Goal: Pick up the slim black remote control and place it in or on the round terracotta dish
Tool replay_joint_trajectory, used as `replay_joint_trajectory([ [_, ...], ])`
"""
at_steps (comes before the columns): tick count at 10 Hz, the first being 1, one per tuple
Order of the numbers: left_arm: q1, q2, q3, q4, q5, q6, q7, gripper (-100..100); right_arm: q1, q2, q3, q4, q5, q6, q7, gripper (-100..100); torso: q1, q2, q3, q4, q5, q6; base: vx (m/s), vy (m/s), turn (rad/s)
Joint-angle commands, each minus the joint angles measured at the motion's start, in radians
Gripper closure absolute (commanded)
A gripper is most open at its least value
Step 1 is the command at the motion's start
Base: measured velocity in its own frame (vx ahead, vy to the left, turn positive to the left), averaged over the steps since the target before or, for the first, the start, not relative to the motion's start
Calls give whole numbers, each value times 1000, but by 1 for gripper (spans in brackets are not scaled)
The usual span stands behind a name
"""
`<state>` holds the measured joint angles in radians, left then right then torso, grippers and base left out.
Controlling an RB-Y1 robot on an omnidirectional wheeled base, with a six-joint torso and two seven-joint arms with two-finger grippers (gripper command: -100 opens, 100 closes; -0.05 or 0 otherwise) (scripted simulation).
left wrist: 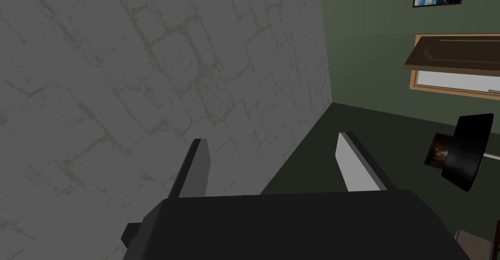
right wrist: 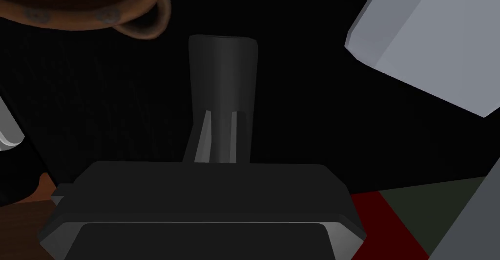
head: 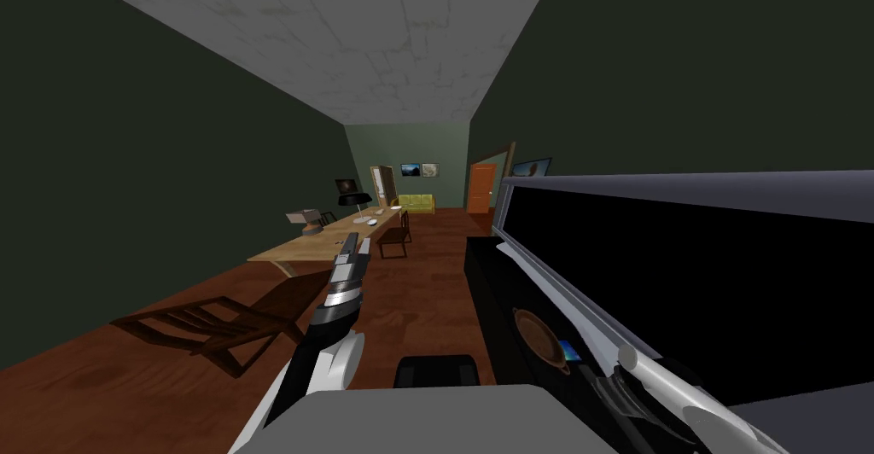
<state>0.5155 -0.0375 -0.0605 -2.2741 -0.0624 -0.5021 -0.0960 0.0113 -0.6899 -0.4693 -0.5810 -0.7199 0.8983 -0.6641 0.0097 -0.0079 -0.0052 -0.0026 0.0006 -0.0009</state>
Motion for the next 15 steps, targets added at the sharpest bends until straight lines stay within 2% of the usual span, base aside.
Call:
replay_joint_trajectory([
  [1,0,0,0,0,0,0,0,0,-9,-29,10,21,-1,20,-19,100,0,0,0,0,0,0,121,140,5],
  [2,0,0,0,0,0,0,0,0,-5,-42,-5,10,-5,42,-21,100,0,-2,-1,0,0,-1,121,125,86],
  [4,0,0,0,0,0,0,0,0,-2,-34,-29,-12,-8,56,-12,100,-2,-3,-2,0,-1,-2,84,86,68],
  [5,0,0,0,0,0,0,0,0,1,-18,-59,-40,-13,72,1,100,-5,-1,0,0,-1,-2,39,29,105],
  [10,0,0,0,0,0,0,0,0,8,38,-145,-120,-28,108,42,100,-10,3,2,1,-2,-2,30,-1,73],
  [11,0,0,0,0,0,0,0,0,14,31,-134,-116,-27,105,33,100,-10,4,2,1,-2,-2,14,-6,21],
  [12,0,0,0,0,0,0,0,0,13,33,-136,-118,-29,106,36,-100,-10,5,3,1,-2,-1,0,0,0],
  [15,0,0,0,0,0,0,0,0,13,33,-136,-117,-28,105,36,-100,-10,6,4,2,-2,-1,0,0,0],
])
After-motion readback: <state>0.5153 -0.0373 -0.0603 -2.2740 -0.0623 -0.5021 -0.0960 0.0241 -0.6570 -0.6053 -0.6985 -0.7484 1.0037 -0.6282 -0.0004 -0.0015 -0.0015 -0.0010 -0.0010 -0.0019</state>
